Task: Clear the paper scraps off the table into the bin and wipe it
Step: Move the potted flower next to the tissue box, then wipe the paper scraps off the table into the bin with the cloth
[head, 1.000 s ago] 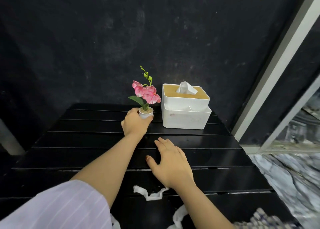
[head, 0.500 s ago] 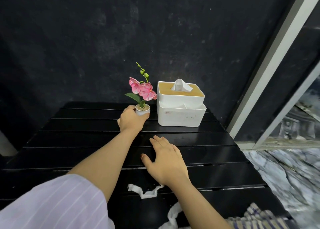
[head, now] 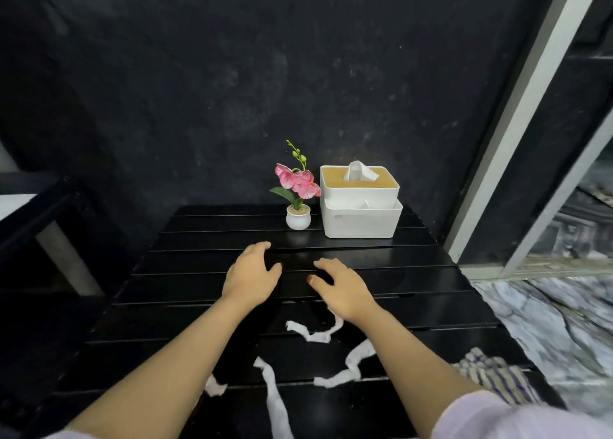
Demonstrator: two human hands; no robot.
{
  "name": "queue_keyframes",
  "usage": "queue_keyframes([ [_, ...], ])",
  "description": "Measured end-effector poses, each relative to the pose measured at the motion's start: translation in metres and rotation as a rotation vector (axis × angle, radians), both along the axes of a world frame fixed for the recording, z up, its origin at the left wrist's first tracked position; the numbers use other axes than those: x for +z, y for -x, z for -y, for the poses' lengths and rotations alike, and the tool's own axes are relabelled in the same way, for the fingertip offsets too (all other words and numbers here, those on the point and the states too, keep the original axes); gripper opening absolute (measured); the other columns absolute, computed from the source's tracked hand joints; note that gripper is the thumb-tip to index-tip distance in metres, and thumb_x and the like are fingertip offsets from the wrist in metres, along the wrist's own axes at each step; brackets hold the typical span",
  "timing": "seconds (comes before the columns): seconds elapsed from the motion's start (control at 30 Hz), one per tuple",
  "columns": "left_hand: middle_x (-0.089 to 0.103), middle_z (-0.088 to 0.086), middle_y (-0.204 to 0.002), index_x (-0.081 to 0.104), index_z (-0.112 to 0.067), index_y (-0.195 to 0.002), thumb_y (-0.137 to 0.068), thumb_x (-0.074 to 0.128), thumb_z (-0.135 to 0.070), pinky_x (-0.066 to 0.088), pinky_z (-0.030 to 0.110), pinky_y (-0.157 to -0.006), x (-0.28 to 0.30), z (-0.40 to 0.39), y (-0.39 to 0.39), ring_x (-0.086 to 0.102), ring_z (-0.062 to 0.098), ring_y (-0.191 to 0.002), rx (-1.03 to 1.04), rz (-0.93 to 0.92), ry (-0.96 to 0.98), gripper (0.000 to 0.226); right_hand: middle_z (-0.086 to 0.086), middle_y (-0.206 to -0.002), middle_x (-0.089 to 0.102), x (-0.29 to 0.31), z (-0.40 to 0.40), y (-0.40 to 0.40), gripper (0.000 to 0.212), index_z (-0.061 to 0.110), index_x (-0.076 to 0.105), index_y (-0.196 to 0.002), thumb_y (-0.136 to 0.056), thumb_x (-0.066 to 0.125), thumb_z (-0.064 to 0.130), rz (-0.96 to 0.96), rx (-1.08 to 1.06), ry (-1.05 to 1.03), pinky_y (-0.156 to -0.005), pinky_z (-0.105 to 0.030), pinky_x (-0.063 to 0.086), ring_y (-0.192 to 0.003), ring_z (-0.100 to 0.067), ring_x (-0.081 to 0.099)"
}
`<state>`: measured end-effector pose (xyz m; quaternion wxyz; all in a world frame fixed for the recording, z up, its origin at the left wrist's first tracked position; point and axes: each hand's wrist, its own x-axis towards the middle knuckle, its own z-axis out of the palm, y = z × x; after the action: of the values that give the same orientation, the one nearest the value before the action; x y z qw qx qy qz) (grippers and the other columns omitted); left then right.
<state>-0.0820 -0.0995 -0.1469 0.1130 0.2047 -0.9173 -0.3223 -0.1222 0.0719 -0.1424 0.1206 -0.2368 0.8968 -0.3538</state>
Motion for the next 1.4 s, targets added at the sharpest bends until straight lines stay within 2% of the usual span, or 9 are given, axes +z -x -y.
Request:
queue_keyframes([
  [0.17, 0.041, 0.003, -0.145, 0.039, -0.016, -0.138, -0.089, 0.055, -0.028, 0.036, 0.037, -0.11, 0.014, 0.013, -0.078, 0.042, 0.019, -0.132, -0.052, 0.08, 0.086, 0.053, 0.001, -0.143, 0.044, 0.015, -0.033, -0.04, 0.04, 0.019, 0.045, -0.133, -0.094, 0.043, 0.03, 0.071, -0.081, 0.073, -0.113, -0.032, 0.027, -0.135, -0.018, 0.035],
  [0.3, 0.04, 0.003, -0.146, 0.038, -0.015, -0.139, -0.09, 0.054, -0.027, 0.036, 0.037, -0.109, 0.024, 0.02, -0.136, 0.042, 0.019, -0.132, -0.044, 0.107, 0.119, 0.053, -0.004, -0.133, 0.053, 0.026, -0.069, -0.078, 0.035, 0.02, 0.05, -0.127, -0.094, 0.044, 0.028, 0.08, -0.121, 0.058, -0.11, -0.033, 0.032, -0.129, -0.022, 0.045],
  [0.63, 0.039, 0.002, -0.148, 0.038, -0.015, -0.139, -0.09, 0.053, -0.026, 0.033, 0.035, -0.111, 0.024, 0.023, -0.254, 0.04, 0.019, -0.134, 0.019, 0.15, 0.139, 0.052, -0.012, -0.139, 0.048, 0.037, -0.143, -0.154, 0.036, 0.008, 0.049, -0.129, -0.095, 0.042, 0.016, -0.087, -0.125, -0.185, -0.112, -0.031, 0.024, -0.132, -0.025, 0.039],
  [0.87, 0.029, -0.003, -0.153, 0.038, -0.021, -0.14, -0.092, 0.049, -0.037, 0.021, 0.04, -0.117, 0.013, 0.029, -0.295, 0.027, 0.017, -0.141, 0.067, 0.169, 0.196, 0.052, -0.007, -0.145, 0.04, 0.026, -0.165, -0.177, 0.037, 0.009, 0.045, -0.132, -0.096, 0.037, 0.016, -0.093, -0.088, -0.308, -0.112, -0.026, 0.02, -0.136, -0.021, 0.034],
  [0.97, 0.028, -0.004, -0.154, 0.035, -0.023, -0.142, -0.094, 0.044, -0.04, 0.014, 0.042, -0.118, 0.006, 0.031, -0.303, 0.019, 0.014, -0.144, 0.05, 0.167, 0.202, 0.052, -0.008, -0.144, 0.042, 0.025, -0.169, -0.176, 0.038, 0.011, 0.045, -0.132, -0.096, 0.036, 0.013, -0.097, -0.066, -0.286, -0.112, -0.027, 0.021, -0.135, -0.021, 0.035],
  [1.07, 0.026, -0.007, -0.154, 0.033, -0.025, -0.143, -0.095, 0.041, -0.041, 0.011, 0.04, -0.119, 0.002, 0.031, -0.304, 0.016, 0.012, -0.145, 0.046, 0.147, 0.223, 0.051, -0.01, -0.144, 0.043, 0.029, -0.182, -0.164, 0.041, 0.011, 0.044, -0.132, -0.092, 0.038, 0.008, -0.191, -0.137, -0.251, -0.114, -0.031, 0.023, -0.135, -0.023, 0.035],
  [1.17, 0.027, -0.007, -0.154, 0.033, -0.025, -0.143, -0.095, 0.04, -0.041, 0.011, 0.039, -0.119, 0.0, 0.031, -0.303, 0.016, 0.012, -0.145, 0.057, 0.129, 0.231, 0.051, -0.006, -0.15, 0.033, 0.027, -0.204, -0.153, 0.046, 0.017, 0.036, -0.139, -0.093, 0.041, 0.021, -0.267, -0.212, -0.388, -0.115, -0.036, 0.022, -0.14, -0.023, 0.026],
  [1.27, 0.027, -0.008, -0.154, 0.032, -0.026, -0.143, -0.095, 0.039, -0.041, 0.011, 0.038, -0.12, -0.001, 0.03, -0.303, 0.016, 0.011, -0.145, 0.064, 0.123, 0.242, 0.051, 0.002, -0.156, 0.016, 0.011, -0.216, -0.15, 0.05, 0.029, 0.025, -0.142, -0.095, 0.036, 0.037, -0.194, -0.186, -0.508, -0.118, -0.04, 0.016, -0.145, -0.02, 0.011],
  [1.4, 0.025, -0.009, -0.155, 0.03, -0.027, -0.144, -0.095, 0.038, -0.041, 0.01, 0.037, -0.12, -0.003, 0.029, -0.302, 0.014, 0.011, -0.145, 0.07, 0.123, 0.255, 0.051, -0.002, -0.157, 0.01, -0.001, -0.205, -0.152, 0.054, 0.025, 0.021, -0.144, -0.095, 0.032, 0.043, -0.216, -0.194, -0.533, -0.12, -0.038, 0.01, -0.145, -0.022, 0.007],
])
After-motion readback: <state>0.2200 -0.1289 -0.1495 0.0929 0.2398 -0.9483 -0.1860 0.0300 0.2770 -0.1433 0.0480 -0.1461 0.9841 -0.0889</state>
